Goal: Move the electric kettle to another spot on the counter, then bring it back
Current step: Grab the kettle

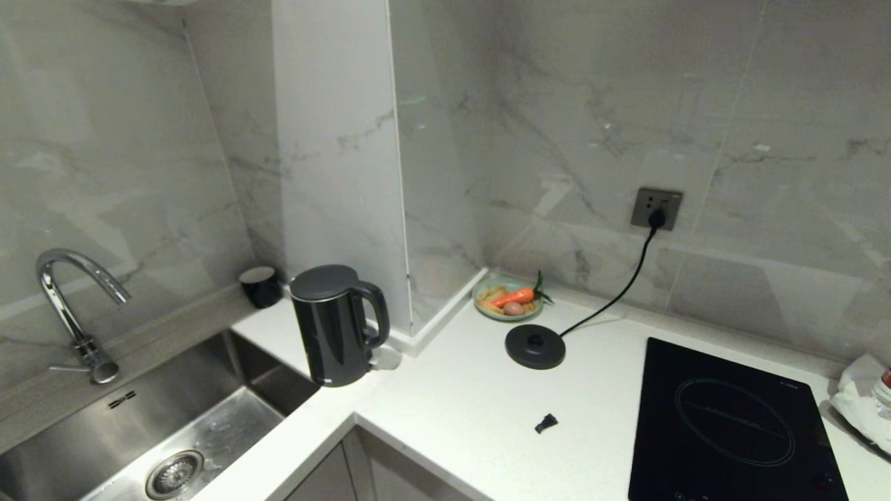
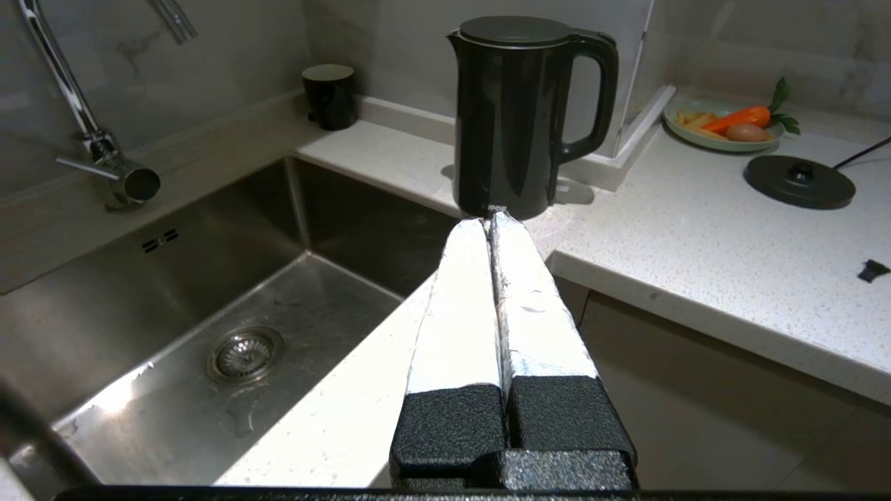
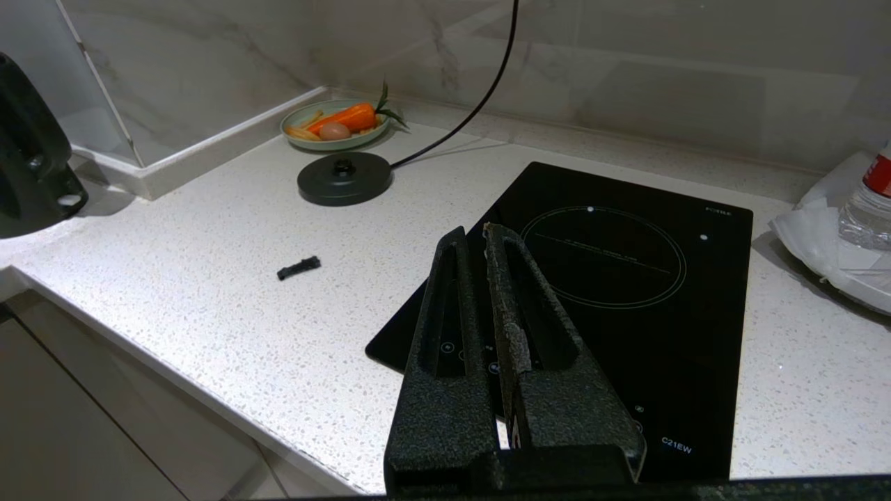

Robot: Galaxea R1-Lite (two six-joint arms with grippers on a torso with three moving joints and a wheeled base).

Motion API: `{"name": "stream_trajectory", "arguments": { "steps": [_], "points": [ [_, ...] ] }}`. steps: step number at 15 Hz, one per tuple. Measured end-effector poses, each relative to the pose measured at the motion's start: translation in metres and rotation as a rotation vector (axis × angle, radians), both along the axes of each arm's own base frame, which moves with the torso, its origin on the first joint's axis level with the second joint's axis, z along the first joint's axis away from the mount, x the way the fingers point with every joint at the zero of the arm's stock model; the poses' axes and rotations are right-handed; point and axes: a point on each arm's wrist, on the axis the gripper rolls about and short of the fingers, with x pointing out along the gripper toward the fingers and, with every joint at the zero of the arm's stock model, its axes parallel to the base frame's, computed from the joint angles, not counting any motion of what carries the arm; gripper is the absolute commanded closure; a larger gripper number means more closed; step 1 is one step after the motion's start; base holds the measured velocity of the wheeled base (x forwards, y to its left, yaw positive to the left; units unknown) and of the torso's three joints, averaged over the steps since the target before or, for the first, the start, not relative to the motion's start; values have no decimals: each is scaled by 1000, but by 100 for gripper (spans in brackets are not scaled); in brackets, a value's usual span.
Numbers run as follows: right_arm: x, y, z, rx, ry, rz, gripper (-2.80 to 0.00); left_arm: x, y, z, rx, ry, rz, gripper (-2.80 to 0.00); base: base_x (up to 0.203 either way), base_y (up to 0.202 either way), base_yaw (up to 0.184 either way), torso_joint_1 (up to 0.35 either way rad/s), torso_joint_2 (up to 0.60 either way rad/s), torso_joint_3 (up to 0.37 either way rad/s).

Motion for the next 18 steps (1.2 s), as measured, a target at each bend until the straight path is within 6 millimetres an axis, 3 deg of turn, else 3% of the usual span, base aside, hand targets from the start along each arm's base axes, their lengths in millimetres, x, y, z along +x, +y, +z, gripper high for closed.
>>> {"name": "stream_trajectory", "arguments": {
  "steps": [2,5,7,10,12,15,18],
  "points": [
    [0,0,0,0,0,0,0,-2,0,6,0,-13,-5,0,0,0,0,0,0,0],
    [0,0,0,0,0,0,0,-1,-1,43,-28,-43,-36,0,0,0,0,0,0,0],
    [0,0,0,0,0,0,0,15,-1,74,-36,-18,-70,0,0,0,0,0,0,0],
    [0,0,0,0,0,0,0,60,-3,119,-43,4,-138,0,0,0,0,0,0,0],
    [0,0,0,0,0,0,0,96,-8,137,-46,26,-188,0,0,0,0,0,0,0],
    [0,0,0,0,0,0,0,152,-24,146,-47,65,-249,0,0,0,0,0,0,0],
    [0,0,0,0,0,0,0,200,-53,139,-52,103,-260,0,0,0,0,0,0,0]
  ]
}}
